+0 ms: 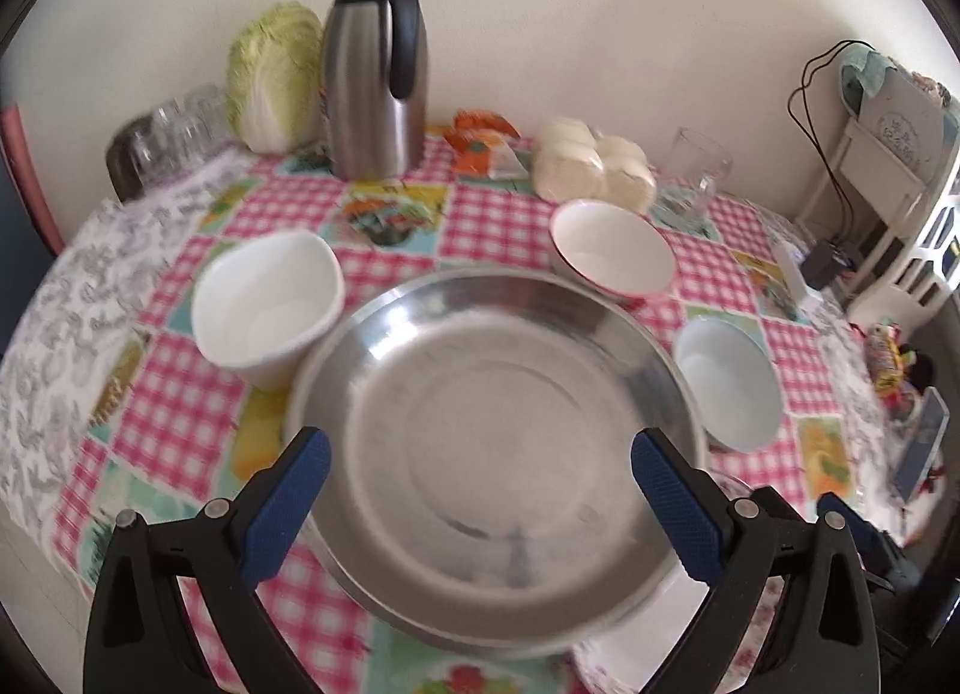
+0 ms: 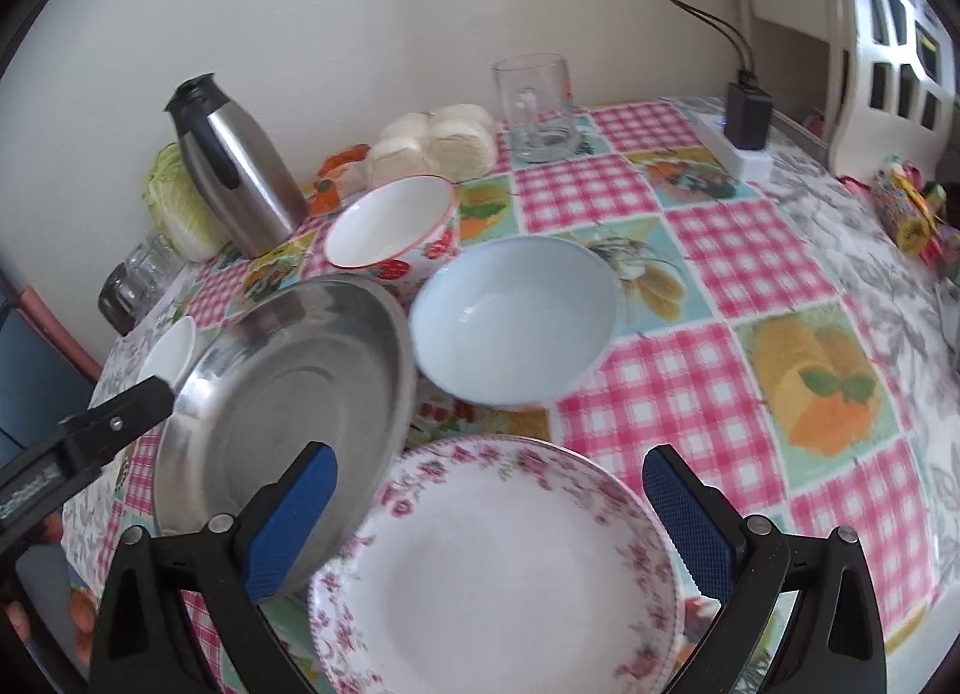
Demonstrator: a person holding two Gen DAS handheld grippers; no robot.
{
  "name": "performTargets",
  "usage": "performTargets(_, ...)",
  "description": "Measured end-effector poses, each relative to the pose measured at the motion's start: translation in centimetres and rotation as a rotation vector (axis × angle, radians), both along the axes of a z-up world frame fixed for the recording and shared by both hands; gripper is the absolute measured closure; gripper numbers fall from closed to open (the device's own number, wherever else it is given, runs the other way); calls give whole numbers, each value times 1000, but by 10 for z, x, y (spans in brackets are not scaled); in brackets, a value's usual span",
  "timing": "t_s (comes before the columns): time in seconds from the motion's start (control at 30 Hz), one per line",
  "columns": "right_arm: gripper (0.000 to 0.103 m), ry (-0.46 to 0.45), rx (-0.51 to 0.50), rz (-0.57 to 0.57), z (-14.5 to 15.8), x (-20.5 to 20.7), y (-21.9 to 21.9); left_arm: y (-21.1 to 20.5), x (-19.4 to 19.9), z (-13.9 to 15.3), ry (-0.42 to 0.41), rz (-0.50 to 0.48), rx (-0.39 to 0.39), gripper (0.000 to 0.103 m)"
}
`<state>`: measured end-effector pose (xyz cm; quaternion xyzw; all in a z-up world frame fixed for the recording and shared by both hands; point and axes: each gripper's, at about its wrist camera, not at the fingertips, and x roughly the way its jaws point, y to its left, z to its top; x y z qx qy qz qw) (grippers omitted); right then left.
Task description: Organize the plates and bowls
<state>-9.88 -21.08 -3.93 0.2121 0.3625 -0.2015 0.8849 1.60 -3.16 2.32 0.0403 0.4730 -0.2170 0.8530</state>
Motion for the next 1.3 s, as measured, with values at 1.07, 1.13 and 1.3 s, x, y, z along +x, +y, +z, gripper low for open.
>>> performTargets(1.07,18,229,309,-186,-54,-43,-47,-15,-66,-33,380,-172,-63,23)
performTargets(1.13,19,237,316,-187,-56,-43,-47,-14,-65,-35,395,-168,-62,23)
performTargets(1.3,19,258,333,-185,-62,-43,-46,-16,-66,-42,423,-176,-41,23)
